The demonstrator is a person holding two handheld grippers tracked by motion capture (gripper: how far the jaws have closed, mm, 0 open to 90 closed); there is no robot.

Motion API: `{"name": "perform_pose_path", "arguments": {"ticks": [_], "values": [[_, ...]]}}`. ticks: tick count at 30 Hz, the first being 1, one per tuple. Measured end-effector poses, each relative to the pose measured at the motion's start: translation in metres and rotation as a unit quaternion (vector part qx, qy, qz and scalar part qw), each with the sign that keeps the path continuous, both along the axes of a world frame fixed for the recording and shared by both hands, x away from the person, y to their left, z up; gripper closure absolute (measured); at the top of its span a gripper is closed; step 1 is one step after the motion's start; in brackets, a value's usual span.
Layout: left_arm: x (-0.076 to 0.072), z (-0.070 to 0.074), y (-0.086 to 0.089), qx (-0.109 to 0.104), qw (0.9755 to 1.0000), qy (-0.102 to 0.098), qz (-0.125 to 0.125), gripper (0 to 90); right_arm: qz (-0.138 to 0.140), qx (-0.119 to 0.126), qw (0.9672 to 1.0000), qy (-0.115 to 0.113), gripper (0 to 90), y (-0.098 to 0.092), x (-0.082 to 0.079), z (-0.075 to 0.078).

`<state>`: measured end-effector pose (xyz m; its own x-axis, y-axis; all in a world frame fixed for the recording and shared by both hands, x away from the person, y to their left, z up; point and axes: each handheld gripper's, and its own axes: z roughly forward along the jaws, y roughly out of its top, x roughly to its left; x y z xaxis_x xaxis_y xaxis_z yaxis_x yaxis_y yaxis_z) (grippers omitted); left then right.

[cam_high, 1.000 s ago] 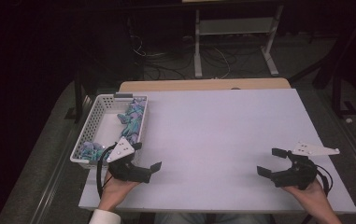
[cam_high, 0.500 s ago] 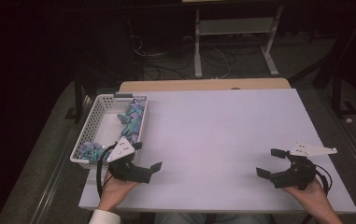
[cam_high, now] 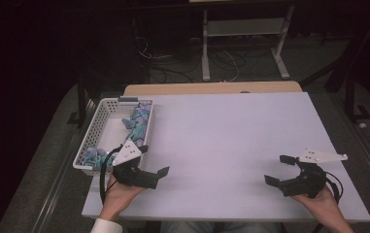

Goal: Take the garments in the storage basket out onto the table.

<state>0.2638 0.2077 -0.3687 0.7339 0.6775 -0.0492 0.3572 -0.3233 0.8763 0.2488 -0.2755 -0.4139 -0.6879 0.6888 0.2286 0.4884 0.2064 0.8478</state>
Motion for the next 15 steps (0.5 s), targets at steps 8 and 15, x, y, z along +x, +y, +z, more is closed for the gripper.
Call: {"name": "perform_pose_path", "arguments": {"ticks": [8,15], "values": [[0.001,0.012,0.002,0.012,0.9999,-0.010,0.001,0.0,0.000,0.000,1.0000,-0.001,0.0,0.000,-0.001,0.001],[0.003,0.017,0.009,0.012,0.9999,-0.006,0.002,0.0,-0.002,0.003,1.0000,-0.004,0.0,-0.002,-0.001,0.001]]}}
